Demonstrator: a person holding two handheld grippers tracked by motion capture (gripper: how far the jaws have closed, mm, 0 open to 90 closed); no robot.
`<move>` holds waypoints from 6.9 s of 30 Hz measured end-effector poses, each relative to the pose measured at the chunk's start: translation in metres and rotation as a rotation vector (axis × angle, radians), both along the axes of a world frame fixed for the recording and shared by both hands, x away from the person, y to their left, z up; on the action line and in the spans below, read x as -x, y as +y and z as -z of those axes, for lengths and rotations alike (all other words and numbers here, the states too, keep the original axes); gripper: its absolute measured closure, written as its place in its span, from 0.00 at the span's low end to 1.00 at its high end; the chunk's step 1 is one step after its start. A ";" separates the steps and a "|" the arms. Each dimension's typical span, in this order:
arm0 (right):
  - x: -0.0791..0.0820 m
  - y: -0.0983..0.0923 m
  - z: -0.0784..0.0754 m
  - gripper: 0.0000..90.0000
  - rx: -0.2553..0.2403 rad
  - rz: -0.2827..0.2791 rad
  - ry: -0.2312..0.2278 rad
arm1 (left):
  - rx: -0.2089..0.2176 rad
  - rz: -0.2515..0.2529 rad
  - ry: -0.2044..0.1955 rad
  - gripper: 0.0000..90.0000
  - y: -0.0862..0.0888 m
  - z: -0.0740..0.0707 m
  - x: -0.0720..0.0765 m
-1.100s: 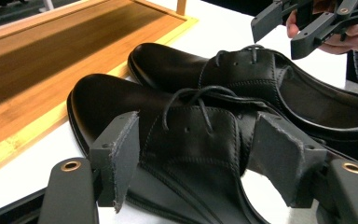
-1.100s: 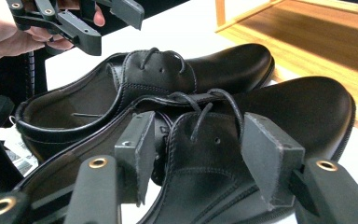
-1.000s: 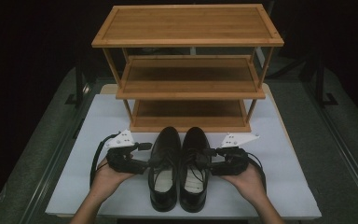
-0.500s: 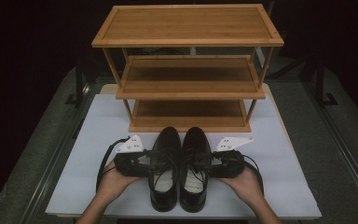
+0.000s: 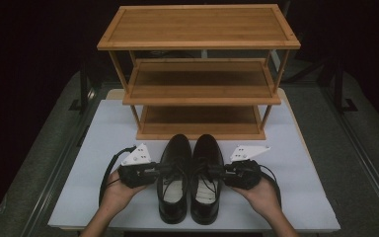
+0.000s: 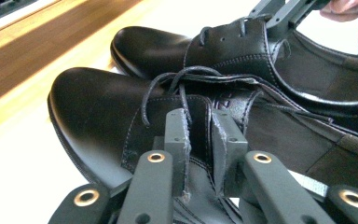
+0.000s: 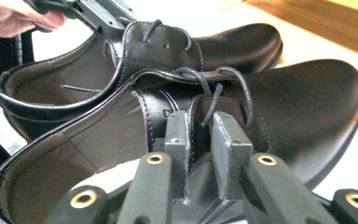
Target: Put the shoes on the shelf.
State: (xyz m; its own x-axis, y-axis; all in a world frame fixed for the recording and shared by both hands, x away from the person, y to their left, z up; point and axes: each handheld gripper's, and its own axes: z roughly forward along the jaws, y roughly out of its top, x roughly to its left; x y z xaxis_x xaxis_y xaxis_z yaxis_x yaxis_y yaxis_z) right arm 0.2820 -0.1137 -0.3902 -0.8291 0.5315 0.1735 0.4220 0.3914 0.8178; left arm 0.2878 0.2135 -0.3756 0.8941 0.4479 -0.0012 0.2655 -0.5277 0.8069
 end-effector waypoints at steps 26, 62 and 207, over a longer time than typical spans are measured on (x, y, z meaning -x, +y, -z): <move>-0.008 -0.044 -0.021 0.97 0.057 0.134 -0.083 | -0.020 -0.112 -0.077 0.98 0.027 -0.023 -0.013; -0.132 -0.029 -0.031 0.97 0.064 0.279 -0.157 | -0.006 -0.262 -0.178 0.97 -0.025 -0.017 -0.139; -0.126 0.000 0.044 0.14 0.093 0.205 0.024 | -0.050 -0.180 0.071 0.12 -0.047 0.053 -0.137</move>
State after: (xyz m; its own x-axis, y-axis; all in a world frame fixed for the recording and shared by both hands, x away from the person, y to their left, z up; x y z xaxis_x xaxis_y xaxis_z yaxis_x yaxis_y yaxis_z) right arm 0.4083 -0.1138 -0.4344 -0.6981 0.7033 0.1343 0.5199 0.3688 0.7705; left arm 0.4250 0.1666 -0.4290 0.7982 0.6014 -0.0348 0.4140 -0.5056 0.7570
